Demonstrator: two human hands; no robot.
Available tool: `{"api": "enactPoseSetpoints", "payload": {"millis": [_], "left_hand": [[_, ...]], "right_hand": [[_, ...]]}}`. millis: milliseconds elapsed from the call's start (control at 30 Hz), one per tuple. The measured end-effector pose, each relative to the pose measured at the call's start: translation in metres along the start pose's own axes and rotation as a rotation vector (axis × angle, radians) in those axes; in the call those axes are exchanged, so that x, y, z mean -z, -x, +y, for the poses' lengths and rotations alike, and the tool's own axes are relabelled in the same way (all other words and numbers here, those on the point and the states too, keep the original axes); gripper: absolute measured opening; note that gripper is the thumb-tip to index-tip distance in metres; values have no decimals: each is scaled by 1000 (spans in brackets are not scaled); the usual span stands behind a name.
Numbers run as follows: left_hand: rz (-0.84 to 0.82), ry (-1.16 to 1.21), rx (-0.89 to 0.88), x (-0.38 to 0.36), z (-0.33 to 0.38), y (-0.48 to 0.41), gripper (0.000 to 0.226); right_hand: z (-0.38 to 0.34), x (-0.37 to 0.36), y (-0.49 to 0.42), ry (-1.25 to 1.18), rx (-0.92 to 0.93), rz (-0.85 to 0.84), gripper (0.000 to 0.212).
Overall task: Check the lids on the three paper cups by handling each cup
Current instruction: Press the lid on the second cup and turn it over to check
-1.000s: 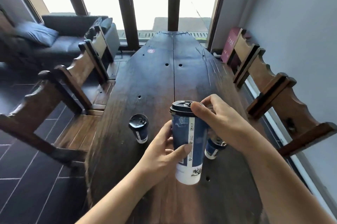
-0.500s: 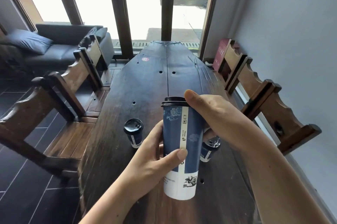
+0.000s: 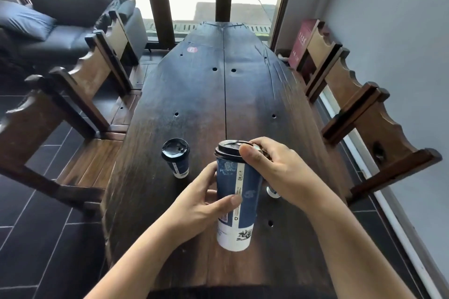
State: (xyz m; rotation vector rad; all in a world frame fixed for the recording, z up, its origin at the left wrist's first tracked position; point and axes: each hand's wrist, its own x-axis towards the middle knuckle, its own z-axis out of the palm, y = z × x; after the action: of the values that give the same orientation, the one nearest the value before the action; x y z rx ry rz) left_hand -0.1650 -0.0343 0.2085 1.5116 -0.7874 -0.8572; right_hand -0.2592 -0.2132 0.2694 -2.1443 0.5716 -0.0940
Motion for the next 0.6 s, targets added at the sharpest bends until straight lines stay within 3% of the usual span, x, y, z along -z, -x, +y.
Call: {"api": "enactPoseSetpoints", "payload": {"millis": [100,400,600], "left_hand": [[-5,-49,61,-1,-36,-16,63],[-18,-211,188,12,-147,-53,75],[2,-186,230,11,-193,-66,85]], "right_hand": [[33,-19,-11,-31,-7,-3,64],[124,-90,-43,-129,-75,-90,58],[162,-122,-54,-45,-78,-152,70]]}}
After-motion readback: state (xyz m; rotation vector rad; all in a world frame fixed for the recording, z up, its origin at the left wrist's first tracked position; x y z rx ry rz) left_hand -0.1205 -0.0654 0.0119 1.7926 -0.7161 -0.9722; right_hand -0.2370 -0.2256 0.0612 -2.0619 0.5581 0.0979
